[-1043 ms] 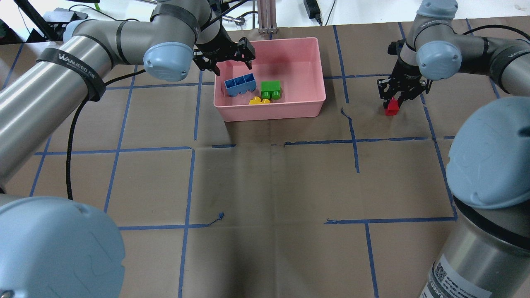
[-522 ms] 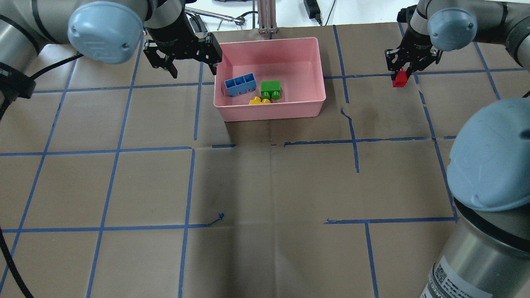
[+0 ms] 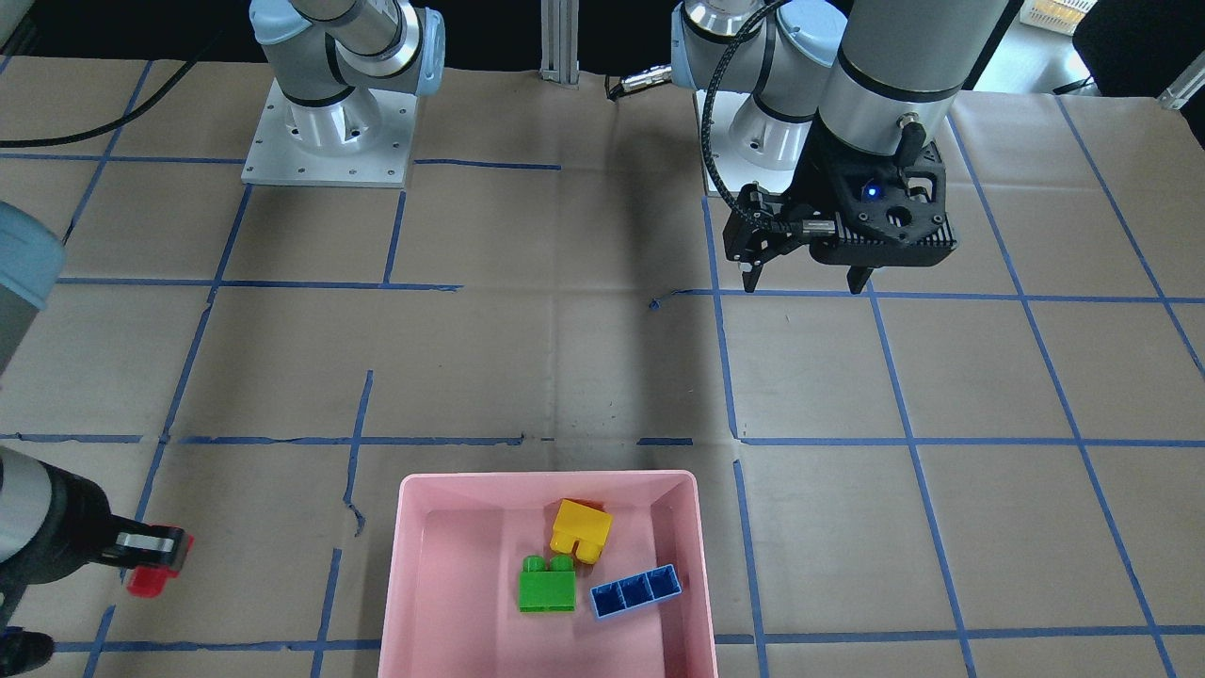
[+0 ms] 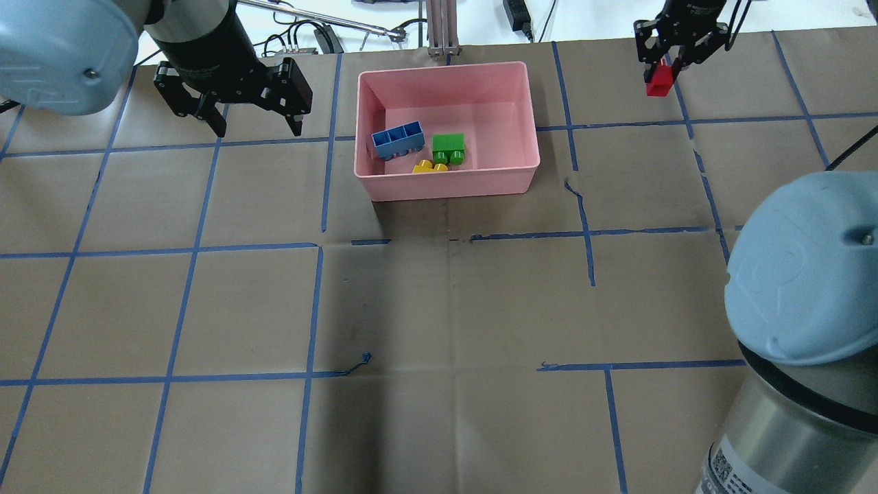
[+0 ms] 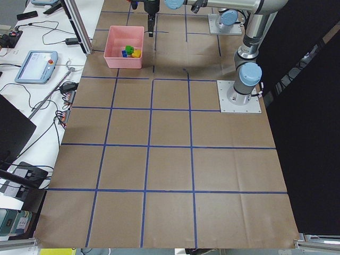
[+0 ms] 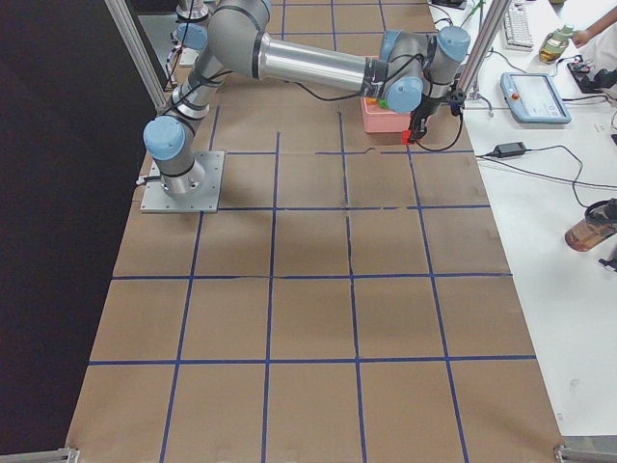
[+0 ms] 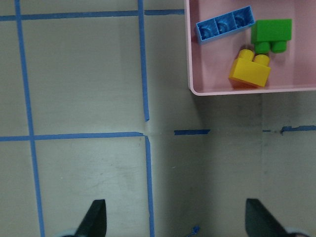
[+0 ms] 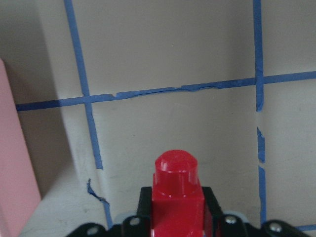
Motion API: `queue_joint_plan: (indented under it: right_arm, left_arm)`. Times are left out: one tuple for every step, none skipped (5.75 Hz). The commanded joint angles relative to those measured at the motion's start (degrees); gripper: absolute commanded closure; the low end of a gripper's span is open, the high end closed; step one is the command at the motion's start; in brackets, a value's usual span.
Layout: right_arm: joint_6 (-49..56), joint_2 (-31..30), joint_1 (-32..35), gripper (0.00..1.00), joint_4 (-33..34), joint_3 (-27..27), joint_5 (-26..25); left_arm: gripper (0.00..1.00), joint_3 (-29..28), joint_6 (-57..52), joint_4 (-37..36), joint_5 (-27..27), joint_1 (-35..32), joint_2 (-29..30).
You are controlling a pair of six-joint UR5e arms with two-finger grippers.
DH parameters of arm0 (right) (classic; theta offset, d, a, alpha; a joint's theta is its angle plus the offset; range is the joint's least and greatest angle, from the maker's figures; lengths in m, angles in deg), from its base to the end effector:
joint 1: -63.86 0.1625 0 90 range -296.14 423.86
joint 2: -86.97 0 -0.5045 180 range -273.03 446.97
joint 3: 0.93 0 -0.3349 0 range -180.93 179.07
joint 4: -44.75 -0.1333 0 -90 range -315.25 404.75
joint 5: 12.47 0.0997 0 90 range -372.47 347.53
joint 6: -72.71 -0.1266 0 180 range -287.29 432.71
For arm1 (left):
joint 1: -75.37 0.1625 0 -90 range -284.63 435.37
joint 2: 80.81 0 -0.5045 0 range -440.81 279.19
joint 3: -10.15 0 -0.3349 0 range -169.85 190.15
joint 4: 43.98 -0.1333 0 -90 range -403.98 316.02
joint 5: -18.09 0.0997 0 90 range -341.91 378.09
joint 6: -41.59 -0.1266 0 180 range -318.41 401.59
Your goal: Put all blocks into box
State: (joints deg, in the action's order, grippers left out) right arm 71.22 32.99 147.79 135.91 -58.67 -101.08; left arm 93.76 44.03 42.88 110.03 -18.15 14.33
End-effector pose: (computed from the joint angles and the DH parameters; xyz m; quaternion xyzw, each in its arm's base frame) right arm 0.0590 -0.7351 0.4176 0.0662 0.9975 0.0222 0.0130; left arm -0.1588 -0.4803 0.5538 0.0088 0.9991 -0.0391 0.0149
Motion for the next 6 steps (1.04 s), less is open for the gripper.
queue_joint_plan:
  right_arm:
    - [-14.2,0.3,9.9,0.75,0.0,1.5,1.0]
    - [-22.0,1.1,14.4,0.74,0.2,1.4,3.7]
    - [-25.4,3.3,17.9,0.69,0.4,1.2,3.8]
    - [-25.3,5.4,19.2,0.02,1.2,0.5,3.7]
    - [-25.2,5.9,19.2,0.01,1.8,0.1,3.7]
    - [-24.4,5.8,19.1,0.01,1.9,0.2,3.2]
  left_arm:
    - [0.01,1.2,0.9,-2.1,-0.1,0.1,-1.1]
    - [0.01,1.4,0.8,-1.0,0.2,-0.3,-2.3]
    - [0.01,1.4,0.6,0.2,-0.2,0.1,-2.8]
    - [0.01,1.3,0.6,0.3,0.0,-0.2,-2.5]
    - [0.01,1.4,1.2,0.2,-0.1,-0.1,-2.9]
    - [0.01,1.5,1.2,0.4,-0.1,-0.1,-3.0]
